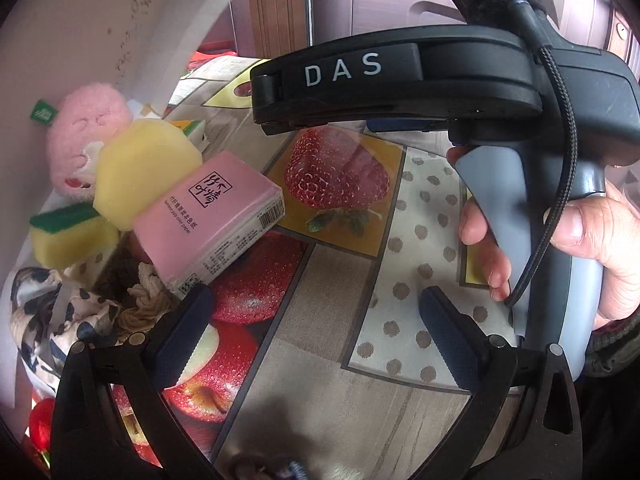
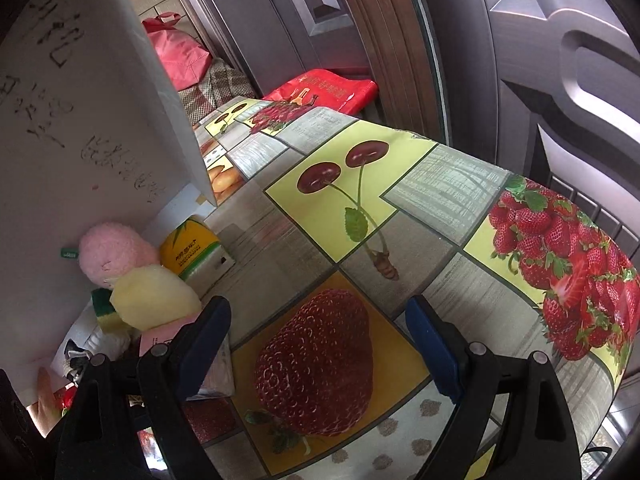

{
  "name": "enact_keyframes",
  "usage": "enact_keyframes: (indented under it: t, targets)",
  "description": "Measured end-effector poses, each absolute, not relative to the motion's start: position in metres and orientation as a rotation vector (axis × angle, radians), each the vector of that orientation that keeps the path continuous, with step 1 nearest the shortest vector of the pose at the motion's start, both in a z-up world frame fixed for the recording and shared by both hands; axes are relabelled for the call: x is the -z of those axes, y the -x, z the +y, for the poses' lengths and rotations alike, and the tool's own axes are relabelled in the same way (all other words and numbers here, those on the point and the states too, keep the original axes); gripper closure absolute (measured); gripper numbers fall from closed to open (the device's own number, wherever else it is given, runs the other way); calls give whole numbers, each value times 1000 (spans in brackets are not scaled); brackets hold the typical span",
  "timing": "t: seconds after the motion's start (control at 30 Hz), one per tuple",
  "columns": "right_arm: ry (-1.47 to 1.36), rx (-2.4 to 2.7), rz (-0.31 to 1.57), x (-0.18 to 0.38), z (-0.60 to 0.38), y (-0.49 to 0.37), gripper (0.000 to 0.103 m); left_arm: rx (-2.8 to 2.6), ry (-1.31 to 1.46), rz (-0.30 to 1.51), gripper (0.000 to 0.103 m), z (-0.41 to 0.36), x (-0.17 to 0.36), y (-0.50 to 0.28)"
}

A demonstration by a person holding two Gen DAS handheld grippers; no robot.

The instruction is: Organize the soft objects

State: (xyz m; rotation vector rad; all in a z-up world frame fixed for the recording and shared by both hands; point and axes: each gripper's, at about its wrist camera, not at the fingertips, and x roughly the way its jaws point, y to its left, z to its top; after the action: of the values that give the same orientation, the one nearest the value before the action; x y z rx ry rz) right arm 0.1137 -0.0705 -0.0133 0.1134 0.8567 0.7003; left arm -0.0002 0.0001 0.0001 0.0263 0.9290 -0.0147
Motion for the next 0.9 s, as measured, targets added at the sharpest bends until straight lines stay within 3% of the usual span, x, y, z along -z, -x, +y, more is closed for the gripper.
enact_keyframes:
  t: [0.9]
  targets:
    - [-126,-722,859,14,-71,-116,13,14,-27,929,1,-1,0,0]
